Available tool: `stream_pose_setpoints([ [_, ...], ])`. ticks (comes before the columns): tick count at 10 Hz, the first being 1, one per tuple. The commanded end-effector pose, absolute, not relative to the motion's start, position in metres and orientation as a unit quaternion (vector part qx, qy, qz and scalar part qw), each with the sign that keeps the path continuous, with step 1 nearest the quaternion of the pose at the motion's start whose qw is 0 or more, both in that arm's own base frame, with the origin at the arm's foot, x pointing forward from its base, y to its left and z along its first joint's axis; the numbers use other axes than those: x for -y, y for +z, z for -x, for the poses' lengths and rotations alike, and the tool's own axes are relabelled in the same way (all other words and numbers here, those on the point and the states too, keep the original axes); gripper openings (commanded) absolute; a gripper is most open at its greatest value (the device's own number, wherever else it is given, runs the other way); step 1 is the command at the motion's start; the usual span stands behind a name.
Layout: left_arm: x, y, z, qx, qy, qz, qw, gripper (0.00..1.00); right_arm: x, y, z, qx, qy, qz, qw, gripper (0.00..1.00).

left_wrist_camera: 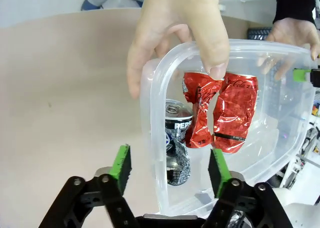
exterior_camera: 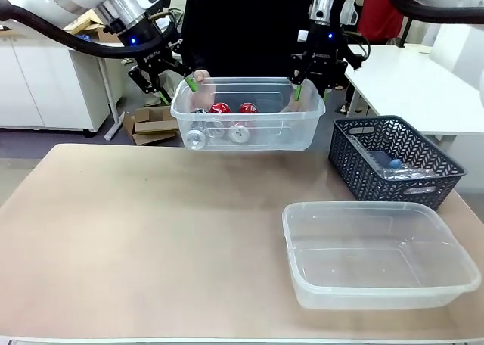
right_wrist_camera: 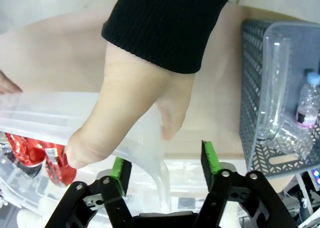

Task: Sort the waste into each basket.
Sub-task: Release the Organizing box you were holding.

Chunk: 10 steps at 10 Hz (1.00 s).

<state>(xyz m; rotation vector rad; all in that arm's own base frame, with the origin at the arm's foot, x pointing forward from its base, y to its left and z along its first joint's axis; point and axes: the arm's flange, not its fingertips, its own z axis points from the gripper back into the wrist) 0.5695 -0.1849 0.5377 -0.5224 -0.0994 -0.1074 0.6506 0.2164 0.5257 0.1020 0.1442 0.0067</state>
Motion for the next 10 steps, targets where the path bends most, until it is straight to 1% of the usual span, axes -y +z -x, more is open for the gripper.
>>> stream_pose_setpoints([
  [1, 0.181, 0.538, -0.57, 0.056, -0.058, 0.252, 0.964, 1.0, -0.207, 0.521, -0.634, -0.06, 0.015, -0.07, 0.996, 1.0],
  [2, 0.182, 0.539, -0.571, 0.058, -0.062, 0.249, 0.965, 1.0, -0.207, 0.522, -0.634, -0.058, 0.014, -0.072, 0.996, 1.0],
  [3, 0.184, 0.538, -0.57, 0.049, -0.053, 0.258, 0.963, 1.0, -0.215, 0.525, -0.65, -0.068, 0.002, -0.052, 0.996, 0.79],
  [5, 0.184, 0.538, -0.57, 0.049, -0.053, 0.258, 0.963, 1.0, -0.215, 0.525, -0.65, -0.068, 0.002, -0.052, 0.996, 0.79],
  [6, 0.184, 0.536, -0.57, 0.048, -0.054, 0.257, 0.964, 1.0, -0.214, 0.523, -0.649, -0.065, 0.001, -0.052, 0.997, 0.98],
  [7, 0.185, 0.546, -0.563, 0.038, -0.067, 0.255, 0.964, 1.0, -0.216, 0.537, -0.637, -0.076, 0.025, -0.04, 0.996, 0.91],
  [8, 0.179, 0.577, -0.547, 0.037, -0.075, 0.258, 0.963, 1.0, -0.214, 0.582, -0.609, -0.047, 0.032, -0.034, 0.998, 0.91],
  [9, 0.177, 0.606, -0.521, 0.036, -0.099, 0.246, 0.964, 1.0, -0.215, 0.623, -0.574, -0.03, 0.042, -0.026, 0.998, 0.91],
  [10, 0.176, 0.626, -0.493, 0.037, -0.111, 0.232, 0.966, 1.0, -0.217, 0.646, -0.54, -0.022, 0.069, -0.033, 0.997, 0.91],
])
